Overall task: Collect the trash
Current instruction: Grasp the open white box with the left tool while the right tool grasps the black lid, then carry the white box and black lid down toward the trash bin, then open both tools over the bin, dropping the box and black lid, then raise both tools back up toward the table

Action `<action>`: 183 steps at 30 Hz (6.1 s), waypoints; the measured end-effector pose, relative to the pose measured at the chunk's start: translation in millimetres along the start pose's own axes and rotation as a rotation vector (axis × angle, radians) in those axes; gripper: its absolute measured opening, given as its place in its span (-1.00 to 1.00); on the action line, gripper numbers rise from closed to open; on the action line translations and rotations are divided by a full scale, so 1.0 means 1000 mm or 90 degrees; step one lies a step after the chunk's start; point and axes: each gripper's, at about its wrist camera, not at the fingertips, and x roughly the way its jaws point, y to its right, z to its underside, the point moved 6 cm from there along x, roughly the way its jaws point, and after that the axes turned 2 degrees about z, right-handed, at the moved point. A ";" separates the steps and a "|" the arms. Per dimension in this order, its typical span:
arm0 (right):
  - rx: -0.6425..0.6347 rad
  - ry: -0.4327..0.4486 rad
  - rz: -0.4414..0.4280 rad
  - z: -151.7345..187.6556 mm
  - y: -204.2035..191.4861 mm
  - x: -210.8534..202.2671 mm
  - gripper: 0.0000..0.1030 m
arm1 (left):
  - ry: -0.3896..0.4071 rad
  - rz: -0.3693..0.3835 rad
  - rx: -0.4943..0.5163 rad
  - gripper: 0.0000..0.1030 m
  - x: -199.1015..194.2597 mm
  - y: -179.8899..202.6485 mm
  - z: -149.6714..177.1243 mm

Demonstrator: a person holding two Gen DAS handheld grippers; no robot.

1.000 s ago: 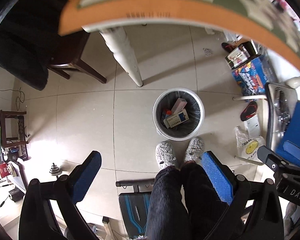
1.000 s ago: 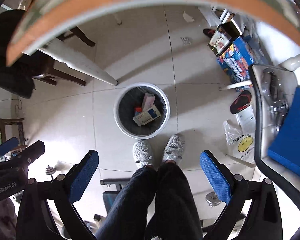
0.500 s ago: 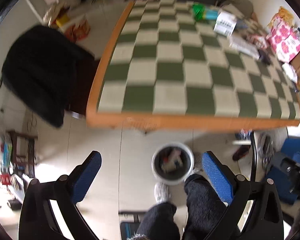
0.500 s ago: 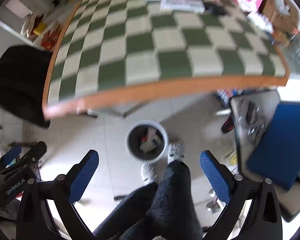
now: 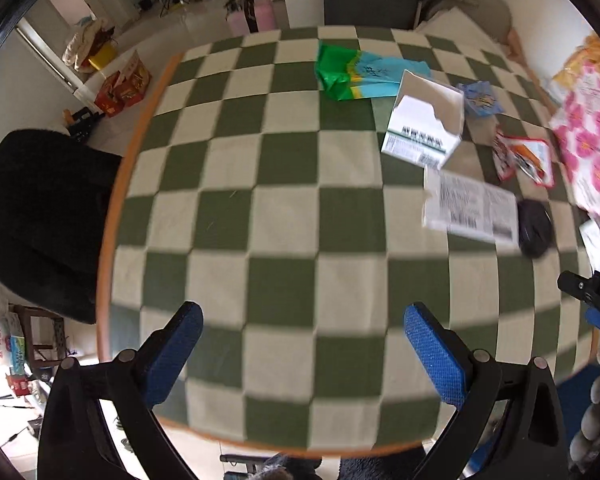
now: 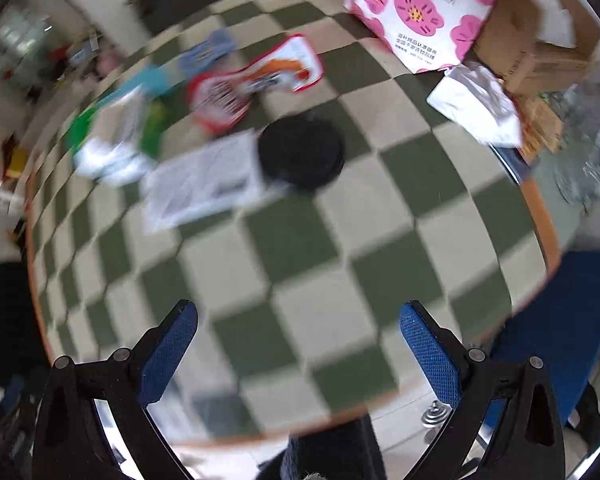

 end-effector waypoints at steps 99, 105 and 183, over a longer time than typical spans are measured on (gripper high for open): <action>-0.116 -0.155 -0.099 0.415 -0.038 0.121 0.72 | -0.197 0.177 -0.058 0.40 0.135 -0.113 0.345; -0.128 -0.195 -0.099 0.434 -0.036 0.259 0.73 | -0.244 0.195 -0.089 0.40 0.269 -0.109 0.372; -0.370 -0.005 -0.011 0.176 -0.113 -0.067 1.00 | 0.105 -0.052 -0.006 1.00 -0.041 -0.072 0.110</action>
